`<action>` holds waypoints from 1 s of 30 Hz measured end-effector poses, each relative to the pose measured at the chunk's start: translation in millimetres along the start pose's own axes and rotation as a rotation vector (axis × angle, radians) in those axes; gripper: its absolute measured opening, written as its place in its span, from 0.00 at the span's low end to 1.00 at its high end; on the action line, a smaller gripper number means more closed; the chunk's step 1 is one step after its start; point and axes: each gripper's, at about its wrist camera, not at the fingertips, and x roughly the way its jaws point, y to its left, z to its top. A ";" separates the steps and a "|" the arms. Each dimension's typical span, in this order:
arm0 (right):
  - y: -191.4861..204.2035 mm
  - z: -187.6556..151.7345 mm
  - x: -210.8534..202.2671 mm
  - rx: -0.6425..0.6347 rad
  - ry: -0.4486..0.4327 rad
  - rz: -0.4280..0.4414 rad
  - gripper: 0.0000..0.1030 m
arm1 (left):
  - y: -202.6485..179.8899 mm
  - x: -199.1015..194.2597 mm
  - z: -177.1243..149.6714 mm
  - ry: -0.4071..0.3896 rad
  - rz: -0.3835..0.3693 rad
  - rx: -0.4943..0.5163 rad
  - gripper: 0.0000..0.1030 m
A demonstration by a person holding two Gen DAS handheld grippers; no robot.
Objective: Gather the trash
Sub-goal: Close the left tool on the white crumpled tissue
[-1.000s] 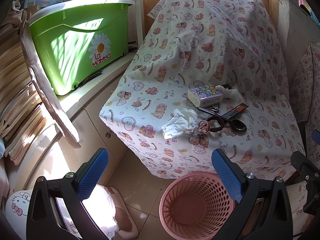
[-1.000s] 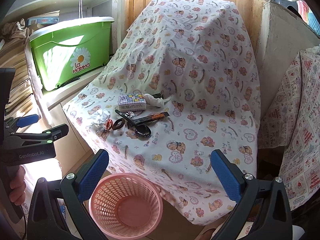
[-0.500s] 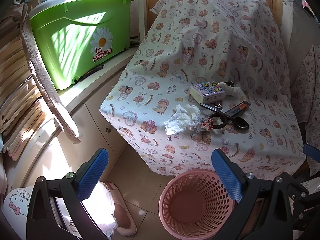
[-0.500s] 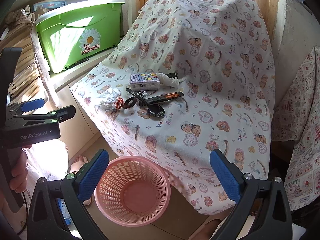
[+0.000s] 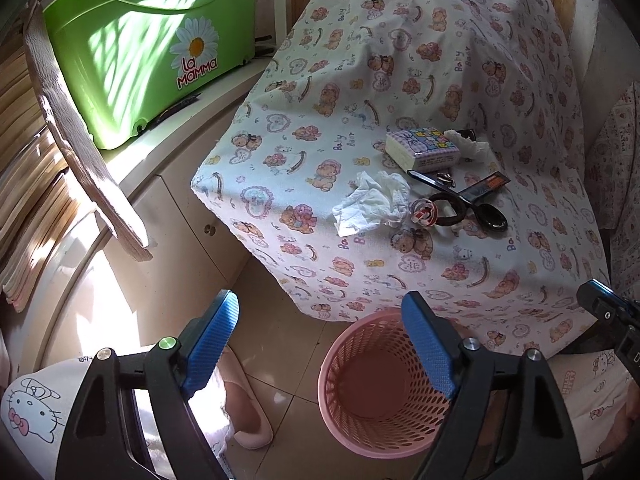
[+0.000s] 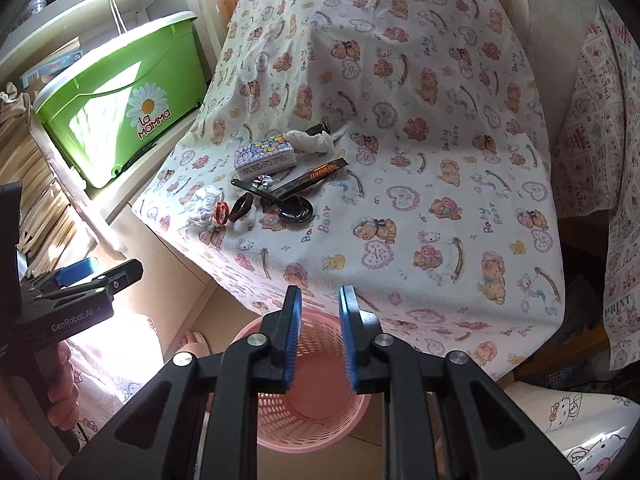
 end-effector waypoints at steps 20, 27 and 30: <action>14.2 66.3 71.6 -0.210 0.096 0.056 0.33 | -16.5 77.5 95.2 0.260 -0.122 -0.013 0.73; 15.4 63.6 71.2 -0.200 0.066 0.056 0.59 | -30.4 89.0 89.9 0.227 -0.049 0.028 0.80; 22.4 60.9 70.2 -0.239 0.055 0.020 0.60 | -24.8 98.2 92.1 0.251 -0.094 -0.061 0.63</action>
